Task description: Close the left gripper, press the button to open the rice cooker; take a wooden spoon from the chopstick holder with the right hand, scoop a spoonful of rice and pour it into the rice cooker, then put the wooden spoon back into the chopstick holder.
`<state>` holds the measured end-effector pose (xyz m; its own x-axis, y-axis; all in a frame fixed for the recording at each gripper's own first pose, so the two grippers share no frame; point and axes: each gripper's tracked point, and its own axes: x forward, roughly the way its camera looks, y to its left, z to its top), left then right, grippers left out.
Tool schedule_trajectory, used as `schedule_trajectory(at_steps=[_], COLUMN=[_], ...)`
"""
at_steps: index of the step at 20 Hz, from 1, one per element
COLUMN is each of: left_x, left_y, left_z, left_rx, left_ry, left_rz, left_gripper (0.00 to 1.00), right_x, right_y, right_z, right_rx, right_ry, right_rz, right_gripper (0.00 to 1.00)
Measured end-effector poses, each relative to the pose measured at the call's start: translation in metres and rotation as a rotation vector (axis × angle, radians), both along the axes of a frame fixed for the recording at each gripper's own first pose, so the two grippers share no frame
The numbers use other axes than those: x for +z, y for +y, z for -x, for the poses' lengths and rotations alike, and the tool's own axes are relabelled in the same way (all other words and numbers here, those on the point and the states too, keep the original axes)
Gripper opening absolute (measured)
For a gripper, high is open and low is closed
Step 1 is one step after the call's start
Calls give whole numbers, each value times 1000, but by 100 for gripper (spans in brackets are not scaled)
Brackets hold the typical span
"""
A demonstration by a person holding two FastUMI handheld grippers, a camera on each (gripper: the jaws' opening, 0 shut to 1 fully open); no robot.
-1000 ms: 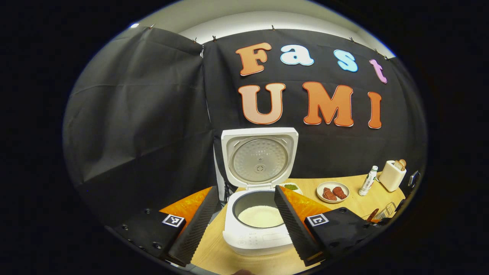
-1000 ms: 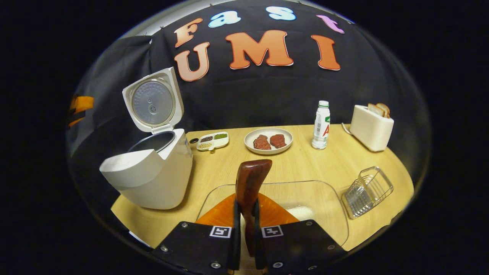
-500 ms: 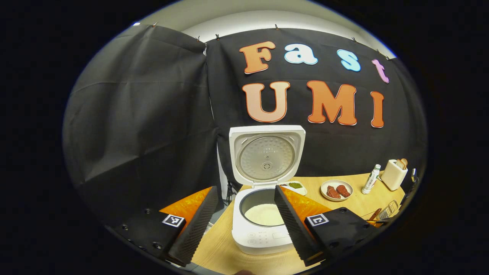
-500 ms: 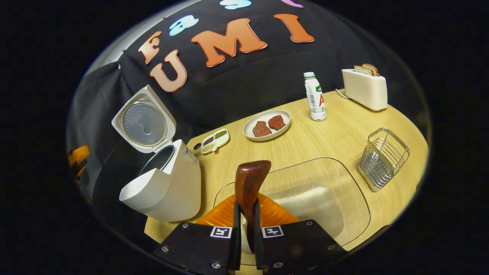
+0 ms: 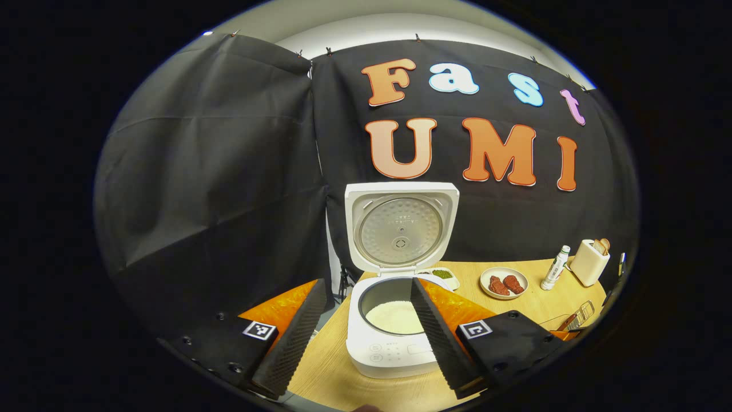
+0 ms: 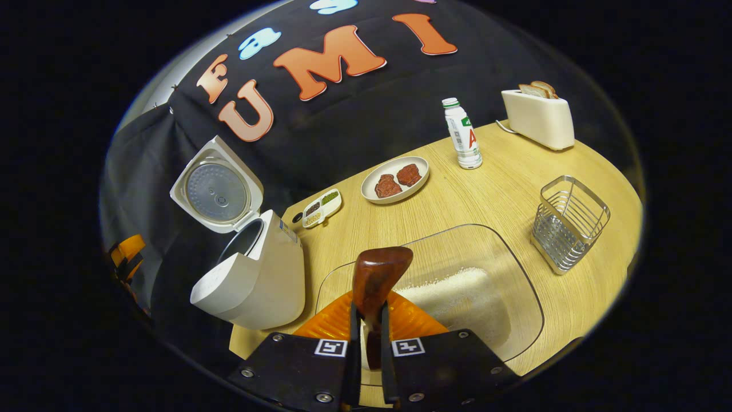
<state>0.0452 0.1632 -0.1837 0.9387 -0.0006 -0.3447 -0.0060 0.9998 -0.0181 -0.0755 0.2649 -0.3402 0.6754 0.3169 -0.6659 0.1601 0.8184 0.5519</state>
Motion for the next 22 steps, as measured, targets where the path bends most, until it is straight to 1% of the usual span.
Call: schedule_trajectory(at_steps=[2, 4, 5, 6, 7, 9, 10, 11, 13, 14, 19, 20, 22], left_x=[0, 1, 2, 1, 1, 0, 0, 1, 1, 2, 7, 7, 9], left_y=[-2, -4, -5, -8, -10, -12, -14, -16, -21, -24, -36, -36, -38], left_z=[0, 0, 0, 1, 1, 2, 3, 3, 4, 3, 3, 3, 3], left_rx=[1, 4, 5, 6, 7, 10, 11, 13, 13, 11, 4, 2, 4], left_ry=[-2, 0, 0, 0, 4, 9, 8, 10, 12, 11, 2, -1, -5], left_rz=[-5, -6, -5, -3, -2, -2, -2, -3, -1, 0, -9, -10, -9], left_gripper=[99, 100, 99, 99, 100, 99, 99, 99, 99, 99, 99, 100, 99], right_x=[-1, 3, 1, -2, -2, 1, 4, 6, 10, 14, 43, 49, 61], right_y=[-2, -9, -12, -15, -19, -25, -30, -35, -50, -58, -87, -92, -97], right_z=[0, -3, -3, -2, -2, -5, -8, -10, -11, -15, -39, -43, -49], right_rx=[-32, -96, -121, -142, -158, -188, -205, -222, -255, -272, -364, -382, -412], right_ry=[23, 15, 30, 46, 57, 61, 59, 55, 42, 32, -12, -25, -39], right_rz=[-42, -105, -134, -165, -196, -251, -274, -292, -323, -344, -498, -526, -572], right_gripper=[14, 14, 12, 12, 12, 12, 12, 7, 7, 12, 11, 12, 11])
